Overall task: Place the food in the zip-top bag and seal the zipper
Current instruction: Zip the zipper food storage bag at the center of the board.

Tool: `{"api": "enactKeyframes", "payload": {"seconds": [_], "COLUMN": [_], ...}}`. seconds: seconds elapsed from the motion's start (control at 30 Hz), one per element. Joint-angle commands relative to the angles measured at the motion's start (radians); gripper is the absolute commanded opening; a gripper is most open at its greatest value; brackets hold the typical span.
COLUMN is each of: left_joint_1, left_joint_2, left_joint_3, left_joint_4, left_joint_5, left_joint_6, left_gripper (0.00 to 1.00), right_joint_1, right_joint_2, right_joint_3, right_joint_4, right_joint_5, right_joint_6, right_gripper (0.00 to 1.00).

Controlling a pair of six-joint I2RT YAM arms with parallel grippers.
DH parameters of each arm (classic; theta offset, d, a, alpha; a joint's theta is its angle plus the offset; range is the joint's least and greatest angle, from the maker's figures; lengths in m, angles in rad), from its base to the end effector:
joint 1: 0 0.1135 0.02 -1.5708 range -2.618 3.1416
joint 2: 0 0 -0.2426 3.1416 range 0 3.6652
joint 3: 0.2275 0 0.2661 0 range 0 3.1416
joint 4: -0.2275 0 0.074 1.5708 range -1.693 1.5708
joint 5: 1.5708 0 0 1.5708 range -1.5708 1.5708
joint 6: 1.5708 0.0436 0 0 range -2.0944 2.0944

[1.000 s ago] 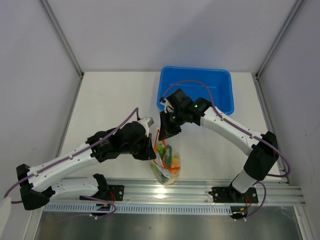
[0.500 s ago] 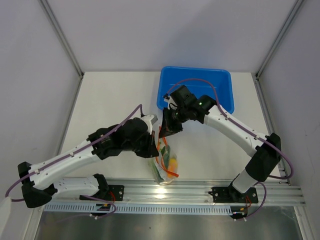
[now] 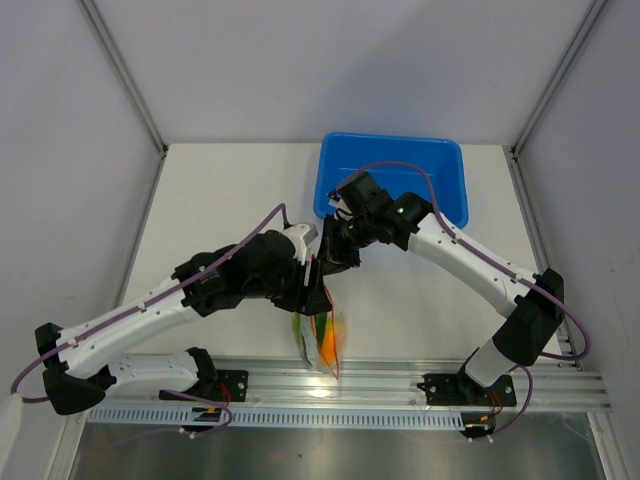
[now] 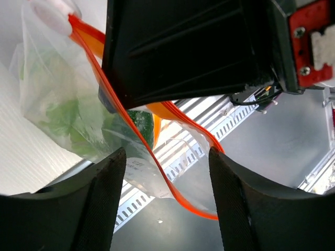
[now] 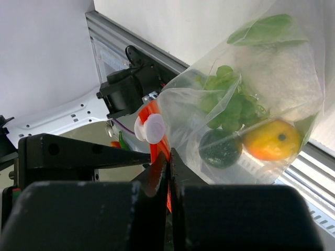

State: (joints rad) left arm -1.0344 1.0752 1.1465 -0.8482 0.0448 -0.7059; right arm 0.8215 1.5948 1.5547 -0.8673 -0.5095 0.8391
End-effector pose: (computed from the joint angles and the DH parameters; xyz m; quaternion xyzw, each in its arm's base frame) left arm 0.1224 -0.2097 0.3228 0.1593 0.9082 -0.3088 0.2334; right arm 0.2271 0.2753 0.3173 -0.0740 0.9157 0.3934 0.0367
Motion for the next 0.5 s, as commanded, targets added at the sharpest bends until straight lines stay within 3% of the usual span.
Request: {"api": "enactKeyframes", "payload": {"seconds": [0.0,0.47], "left_joint_1": [0.0,0.0], "left_joint_2": [-0.032,-0.072], "left_joint_3": [0.021,0.047], "left_joint_4": [0.015,0.0], "left_joint_5": [-0.014,-0.072], "left_joint_6": [-0.001,-0.063], "left_gripper": [0.68,0.76], "right_joint_1": [0.008,0.045], "right_joint_2": [-0.056,-0.03], "right_joint_3": [0.05,0.062], "right_joint_4": [0.028,0.031], "right_joint_5": [0.035,0.131], "right_joint_6": [0.061,0.11], "right_gripper": [0.0,0.0]}}
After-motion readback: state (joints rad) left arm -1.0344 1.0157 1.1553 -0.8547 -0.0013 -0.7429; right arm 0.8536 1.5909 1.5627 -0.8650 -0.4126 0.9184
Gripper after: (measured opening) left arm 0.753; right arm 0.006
